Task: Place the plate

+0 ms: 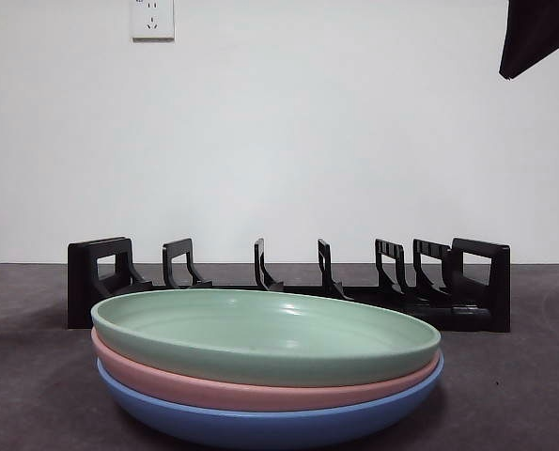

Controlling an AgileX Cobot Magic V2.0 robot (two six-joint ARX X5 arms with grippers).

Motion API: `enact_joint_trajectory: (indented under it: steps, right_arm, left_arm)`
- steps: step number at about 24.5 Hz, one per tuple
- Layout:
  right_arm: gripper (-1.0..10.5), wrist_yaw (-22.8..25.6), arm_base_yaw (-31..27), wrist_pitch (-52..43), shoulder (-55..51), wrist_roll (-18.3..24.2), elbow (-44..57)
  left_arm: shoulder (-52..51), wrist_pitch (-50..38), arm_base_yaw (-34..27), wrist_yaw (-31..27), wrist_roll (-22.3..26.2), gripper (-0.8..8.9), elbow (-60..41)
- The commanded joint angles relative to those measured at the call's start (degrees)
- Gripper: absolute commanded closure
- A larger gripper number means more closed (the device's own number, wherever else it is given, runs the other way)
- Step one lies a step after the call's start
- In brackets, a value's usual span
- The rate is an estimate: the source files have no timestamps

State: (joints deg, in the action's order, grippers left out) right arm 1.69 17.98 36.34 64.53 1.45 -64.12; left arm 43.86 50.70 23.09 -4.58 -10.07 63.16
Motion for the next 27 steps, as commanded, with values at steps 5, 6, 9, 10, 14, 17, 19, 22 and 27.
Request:
enact_joint_trajectory:
  steps: [5, 6, 9, 10, 14, 17, 19, 22, 27]
  right_arm:
    - [9.2, 0.15, 0.26, -0.96, 0.17, -0.63, -0.46]
    - [9.2, 0.17, 0.26, -0.96, 0.17, -0.63, -0.46]
    - [9.2, 0.17, 0.26, -0.96, 0.17, -0.61, -0.46]
    - [9.2, 0.17, 0.26, -0.98, 0.17, -0.63, -0.46]
    - [9.2, 0.17, 0.26, -1.01, 0.17, -0.63, -0.46]
    - [9.2, 0.17, 0.26, -1.01, 0.17, -0.63, -0.46]
    - [9.2, 0.17, 0.26, -1.03, 0.17, -0.63, -0.46]
    - [9.2, 0.17, 0.26, -1.03, 0.17, -0.63, -0.46]
    - [9.2, 0.17, 0.26, -1.42, 0.17, -0.63, -0.46]
  left_arm:
    - [-1.11, -2.64, 0.44, -1.25, 6.84, 8.06, -0.55]
    - [-3.10, -5.29, -0.11, -1.22, 7.67, 8.06, -3.37]
    - [-14.78, -21.11, -4.46, -1.20, 11.19, 8.06, -21.51]
    - [-18.43, -25.00, -6.21, -1.20, 11.54, 8.06, -27.12]
    - [-32.92, -37.62, -13.31, -1.16, 8.44, 8.06, -47.89]
    - [-37.86, -40.70, -15.61, -0.72, 5.88, 8.06, -54.45]
    - [-40.06, -41.35, -16.68, 0.37, 5.99, 8.06, -57.00]
    - [-43.32, -43.30, -18.34, 0.59, 5.90, 8.06, -60.59]
    - [-43.69, -45.27, -22.25, 2.86, 6.62, 8.06, -62.42]
